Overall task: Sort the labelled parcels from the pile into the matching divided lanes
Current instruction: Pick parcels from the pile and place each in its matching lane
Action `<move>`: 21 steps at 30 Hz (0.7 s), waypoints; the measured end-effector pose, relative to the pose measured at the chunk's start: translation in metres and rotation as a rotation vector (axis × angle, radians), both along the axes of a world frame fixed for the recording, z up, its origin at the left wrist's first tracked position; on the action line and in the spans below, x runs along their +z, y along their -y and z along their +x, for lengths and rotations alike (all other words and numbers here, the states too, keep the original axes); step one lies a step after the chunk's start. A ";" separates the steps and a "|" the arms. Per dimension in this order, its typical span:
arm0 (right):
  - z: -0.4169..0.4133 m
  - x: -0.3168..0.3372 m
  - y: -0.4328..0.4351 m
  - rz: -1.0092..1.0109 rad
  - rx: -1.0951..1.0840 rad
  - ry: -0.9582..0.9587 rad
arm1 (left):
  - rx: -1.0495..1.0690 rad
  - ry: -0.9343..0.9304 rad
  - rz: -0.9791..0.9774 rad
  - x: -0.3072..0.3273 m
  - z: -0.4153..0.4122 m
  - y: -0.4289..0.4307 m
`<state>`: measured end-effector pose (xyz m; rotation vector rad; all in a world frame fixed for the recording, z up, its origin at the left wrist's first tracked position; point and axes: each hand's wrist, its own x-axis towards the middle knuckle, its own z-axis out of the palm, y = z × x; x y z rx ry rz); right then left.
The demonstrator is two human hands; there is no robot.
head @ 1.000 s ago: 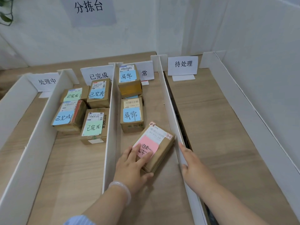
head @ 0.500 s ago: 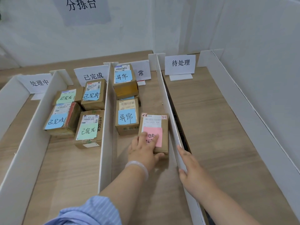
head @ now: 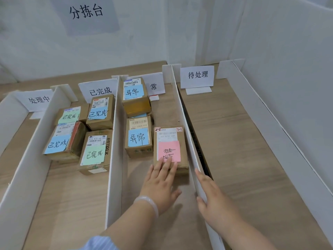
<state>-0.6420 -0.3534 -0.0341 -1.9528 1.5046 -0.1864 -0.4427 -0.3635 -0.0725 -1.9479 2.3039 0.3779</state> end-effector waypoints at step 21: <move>-0.001 -0.008 0.013 0.040 0.000 0.002 | 0.154 -0.010 0.015 0.011 0.011 0.151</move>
